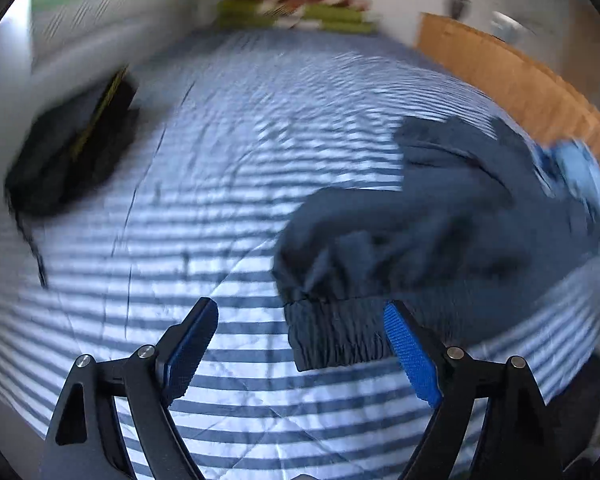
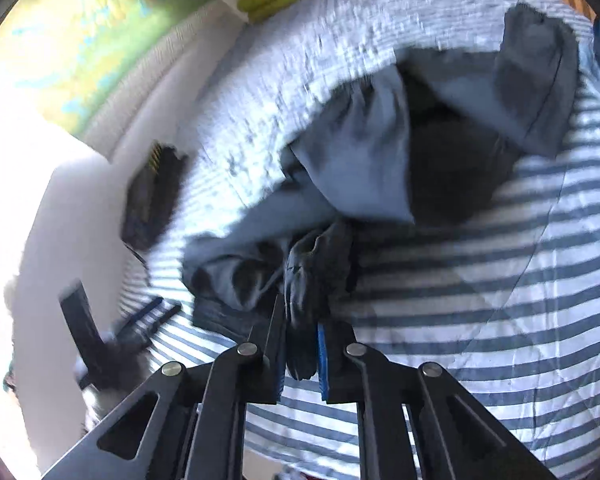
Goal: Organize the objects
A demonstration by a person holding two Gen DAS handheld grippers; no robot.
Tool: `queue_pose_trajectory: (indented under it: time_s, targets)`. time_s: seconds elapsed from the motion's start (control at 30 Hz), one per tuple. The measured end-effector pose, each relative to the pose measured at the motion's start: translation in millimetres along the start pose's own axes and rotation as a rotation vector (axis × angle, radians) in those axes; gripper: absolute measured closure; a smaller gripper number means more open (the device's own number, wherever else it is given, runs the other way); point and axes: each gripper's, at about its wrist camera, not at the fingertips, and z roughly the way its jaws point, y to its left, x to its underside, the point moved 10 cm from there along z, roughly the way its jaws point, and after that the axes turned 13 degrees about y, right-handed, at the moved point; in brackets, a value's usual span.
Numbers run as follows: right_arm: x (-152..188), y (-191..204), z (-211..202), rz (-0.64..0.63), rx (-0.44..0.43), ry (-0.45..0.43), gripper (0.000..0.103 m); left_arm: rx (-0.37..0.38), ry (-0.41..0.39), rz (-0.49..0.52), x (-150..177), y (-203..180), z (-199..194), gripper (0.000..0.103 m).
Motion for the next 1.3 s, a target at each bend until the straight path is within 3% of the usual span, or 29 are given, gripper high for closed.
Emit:
queue_pose_trajectory:
  time_s: [0.1, 0.2, 0.37, 0.5, 0.67, 0.7, 0.77, 0.8, 0.83, 0.87, 1.0, 1.13, 1.3]
  targets:
    - [-8.2, 21.5, -21.5, -0.032, -0.016, -0.042, 0.092, -0.032, -0.076, 0.165, 1.9, -40.7, -15.2, 0.009]
    - [-24.0, 43.9, -28.4, -0.046, -0.034, -0.067, 0.092, -0.06, -0.103, 0.289, -1.0, -80.2, -7.9, 0.006]
    - [-49.3, 60.6, -36.9, 0.001, -0.105, -0.102, 0.092, -0.155, -0.116, 0.298, -22.4, -102.3, 18.8, 0.006]
    - [-61.8, 72.2, -40.4, 0.016, -0.138, -0.121, 0.092, -0.19, -0.092, 0.271, -40.5, -105.7, 39.5, 0.006]
    - [-70.8, 84.3, -49.4, 0.001, -0.141, -0.145, 0.092, -0.154, -0.098, 0.252, -47.4, -110.1, 43.6, 0.025]
    - [-72.9, 87.0, -52.0, 0.001, -0.151, -0.148, 0.092, -0.158, -0.11, 0.264, -48.3, -114.1, 42.0, 0.035]
    - [-74.6, 89.9, -58.0, -0.008, -0.15, -0.159, 0.092, -0.178, -0.107, 0.296, -47.5, -117.4, 35.9, 0.065]
    - [-75.7, 91.2, -61.0, -0.011, -0.147, -0.165, 0.092, -0.165, -0.092, 0.285, -47.1, -117.1, 34.2, 0.083]
    - [-76.2, 93.1, -64.5, -0.016, -0.145, -0.17, 0.092, -0.134, -0.078, 0.259, -47.0, -115.3, 30.6, 0.093]
    - [-76.9, 95.5, -69.6, -0.023, -0.142, -0.179, 0.093, -0.056, -0.063, 0.21, -48.1, -114.2, 21.7, 0.096]
    - [-75.2, 100.4, -94.4, -0.052, -0.117, -0.23, 0.093, 0.094, -0.068, 0.126, -57.0, -114.6, -15.8, 0.096]
    - [-74.0, 105.8, -136.7, -0.076, -0.094, -0.31, 0.093, 0.187, -0.139, 0.159, -68.0, -139.0, -65.4, 0.096]
    - [-70.8, 132.3, -194.8, -0.15, -0.025, -0.416, 0.093, 0.411, -0.238, 0.188, -65.9, -178.8, -140.7, 0.097]
